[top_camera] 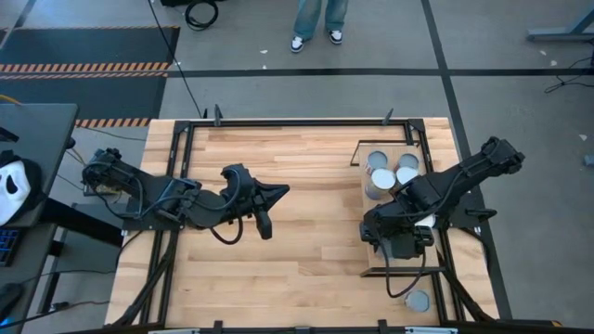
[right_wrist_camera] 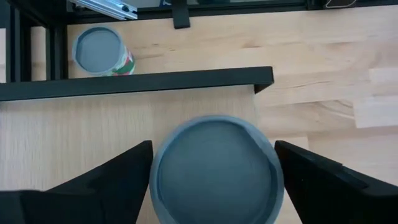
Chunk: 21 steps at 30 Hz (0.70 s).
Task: Pick and place cans onto a shelf
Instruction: Put the small canned oranges on the shelf, then put the canned green peas on the shelf
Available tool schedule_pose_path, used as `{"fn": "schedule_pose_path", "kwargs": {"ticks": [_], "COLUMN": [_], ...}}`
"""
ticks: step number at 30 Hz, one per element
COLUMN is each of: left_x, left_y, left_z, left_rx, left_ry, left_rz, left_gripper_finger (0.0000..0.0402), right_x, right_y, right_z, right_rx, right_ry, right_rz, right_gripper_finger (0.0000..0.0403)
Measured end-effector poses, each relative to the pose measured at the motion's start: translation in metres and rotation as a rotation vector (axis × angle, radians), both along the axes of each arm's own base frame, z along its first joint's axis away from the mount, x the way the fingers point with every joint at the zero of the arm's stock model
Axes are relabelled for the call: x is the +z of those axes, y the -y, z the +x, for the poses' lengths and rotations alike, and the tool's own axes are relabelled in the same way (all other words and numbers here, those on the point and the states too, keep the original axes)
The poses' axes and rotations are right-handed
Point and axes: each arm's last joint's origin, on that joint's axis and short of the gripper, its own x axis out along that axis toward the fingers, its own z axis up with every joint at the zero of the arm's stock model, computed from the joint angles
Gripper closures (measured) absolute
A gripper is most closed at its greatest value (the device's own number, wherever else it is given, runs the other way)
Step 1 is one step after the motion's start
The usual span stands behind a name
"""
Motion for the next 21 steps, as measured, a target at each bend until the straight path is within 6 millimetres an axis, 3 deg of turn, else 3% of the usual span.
{"fn": "schedule_pose_path", "kwargs": {"ticks": [12, 21], "left_x": [0.0, 0.0], "left_y": [0.0, 0.0], "left_z": [0.0, 0.0], "left_rx": [0.0, 0.0], "left_ry": [0.0, 0.001], "left_rz": [0.0, -0.002], "left_gripper_finger": [0.0392, 0.0392], "right_x": [0.007, 0.059], "right_y": [0.0, -0.012], "right_z": [-0.005, -0.019], "right_rx": [-0.011, -0.021], "right_ry": [0.014, 0.157], "right_rz": [0.006, 0.126], "right_gripper_finger": [0.0059, 0.006]}}
